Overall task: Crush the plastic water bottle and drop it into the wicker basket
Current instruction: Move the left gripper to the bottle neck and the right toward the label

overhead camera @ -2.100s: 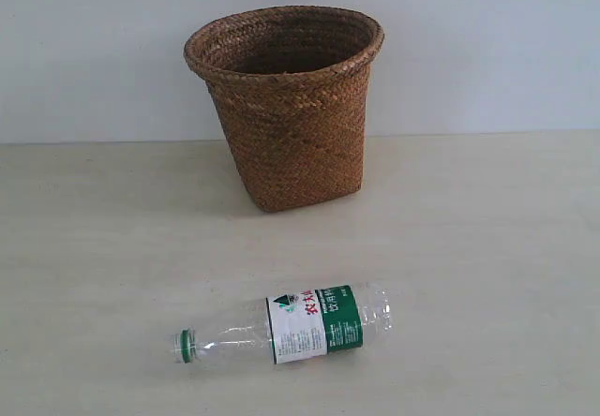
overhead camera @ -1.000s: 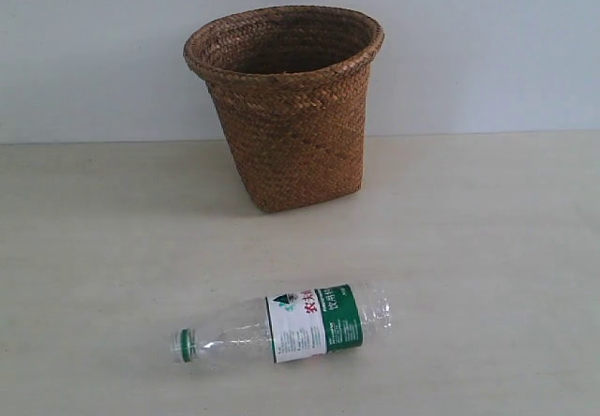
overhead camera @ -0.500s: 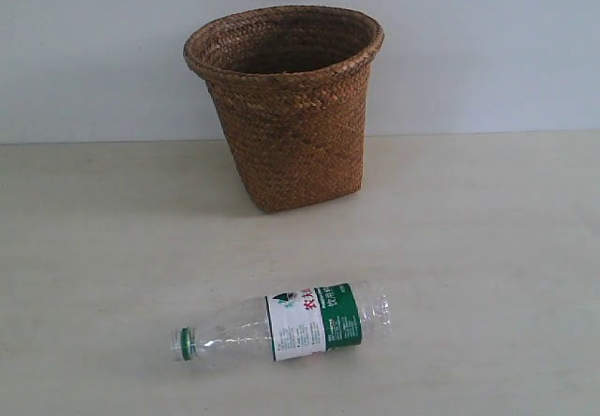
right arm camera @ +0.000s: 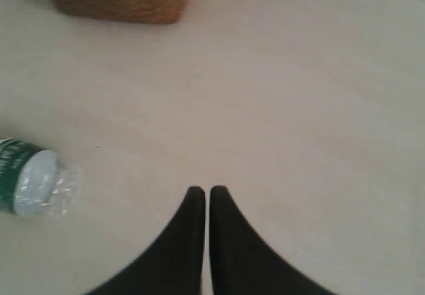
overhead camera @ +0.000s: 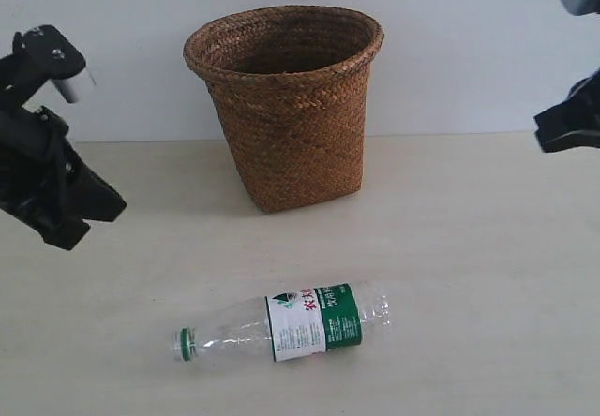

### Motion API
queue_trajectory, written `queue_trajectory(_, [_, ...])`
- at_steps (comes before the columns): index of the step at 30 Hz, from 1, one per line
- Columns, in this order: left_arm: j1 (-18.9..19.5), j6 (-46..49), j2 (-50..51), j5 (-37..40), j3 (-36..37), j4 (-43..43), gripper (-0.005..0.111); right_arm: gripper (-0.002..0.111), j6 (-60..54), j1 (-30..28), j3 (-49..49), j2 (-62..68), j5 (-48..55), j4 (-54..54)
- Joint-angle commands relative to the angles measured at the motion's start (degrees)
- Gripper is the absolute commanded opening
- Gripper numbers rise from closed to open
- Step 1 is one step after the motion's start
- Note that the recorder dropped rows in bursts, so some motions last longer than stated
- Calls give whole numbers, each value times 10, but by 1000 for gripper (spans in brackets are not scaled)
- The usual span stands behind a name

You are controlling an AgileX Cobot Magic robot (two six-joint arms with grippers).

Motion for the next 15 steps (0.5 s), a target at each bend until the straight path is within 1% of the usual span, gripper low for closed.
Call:
queue_trajectory(1, [-3,99,32,26,-4,-65,4,0,-78,54,-11,32,23,38])
queue_trajectory(5, [-7,141,59,39,-4,-69,4,0,-83,102,-14,64,20,38])
queue_trajectory(7, [-19,158,73,39,-4,-65,5,0,-83,124,-23,80,29,38])
queue_trajectory(8, [-28,168,78,39,-4,-64,8,0,-83,133,-27,88,32,39])
queue_trajectory(11, [-58,179,93,36,-4,-27,24,0,-83,157,-41,110,40,39])
queue_trajectory(13, [-75,174,105,30,-4,5,41,0,-82,169,-48,122,41,41])
queue_trajectory(15, [-82,167,118,21,-4,10,55,0,-82,180,-51,131,42,43])
